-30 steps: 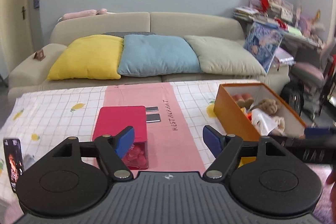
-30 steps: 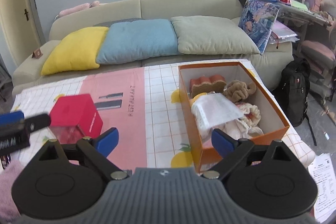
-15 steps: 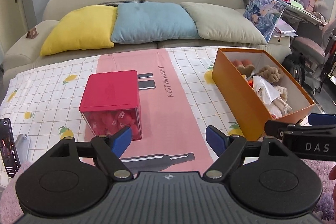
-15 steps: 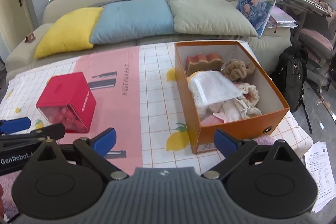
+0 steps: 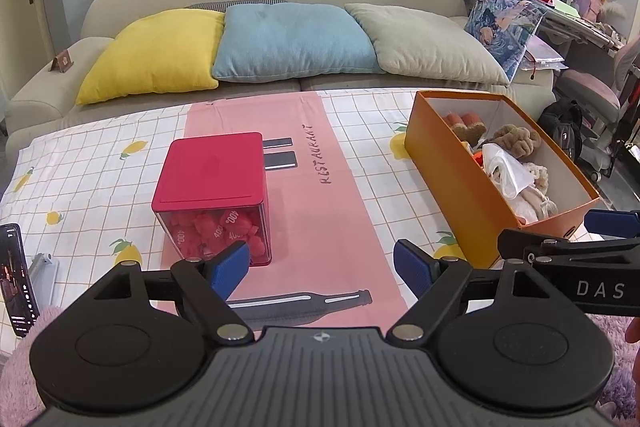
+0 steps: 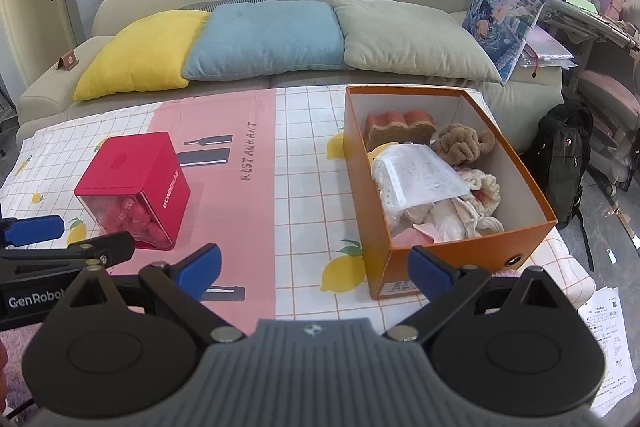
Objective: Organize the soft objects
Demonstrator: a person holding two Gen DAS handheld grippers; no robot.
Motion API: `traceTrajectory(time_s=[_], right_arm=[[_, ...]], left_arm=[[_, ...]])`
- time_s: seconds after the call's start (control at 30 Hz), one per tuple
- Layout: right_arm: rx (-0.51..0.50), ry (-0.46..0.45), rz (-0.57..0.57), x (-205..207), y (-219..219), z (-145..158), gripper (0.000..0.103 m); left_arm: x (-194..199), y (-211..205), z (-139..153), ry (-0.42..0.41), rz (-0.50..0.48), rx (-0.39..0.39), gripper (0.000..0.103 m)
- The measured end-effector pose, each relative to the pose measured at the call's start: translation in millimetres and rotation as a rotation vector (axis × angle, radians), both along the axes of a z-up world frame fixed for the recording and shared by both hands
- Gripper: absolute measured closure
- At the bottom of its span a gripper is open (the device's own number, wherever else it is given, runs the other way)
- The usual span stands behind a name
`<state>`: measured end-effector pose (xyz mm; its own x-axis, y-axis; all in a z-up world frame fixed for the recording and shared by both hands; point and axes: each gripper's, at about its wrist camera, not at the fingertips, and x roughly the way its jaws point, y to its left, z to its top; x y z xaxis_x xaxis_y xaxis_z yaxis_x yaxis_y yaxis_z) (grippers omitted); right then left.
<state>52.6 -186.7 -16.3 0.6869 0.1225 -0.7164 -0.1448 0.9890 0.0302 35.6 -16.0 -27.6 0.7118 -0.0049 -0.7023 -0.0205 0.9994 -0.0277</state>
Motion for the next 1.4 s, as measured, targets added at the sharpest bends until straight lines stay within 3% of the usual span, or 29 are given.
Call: traceTrajectory(time_s=[1.4], right_arm=[[-0.003, -0.006, 0.014, -1.5, 3.2, -2.2, 0.005]], left_arm=[[-1.8, 2.0, -0.2, -0.002, 0.006, -0.034, 0.007]])
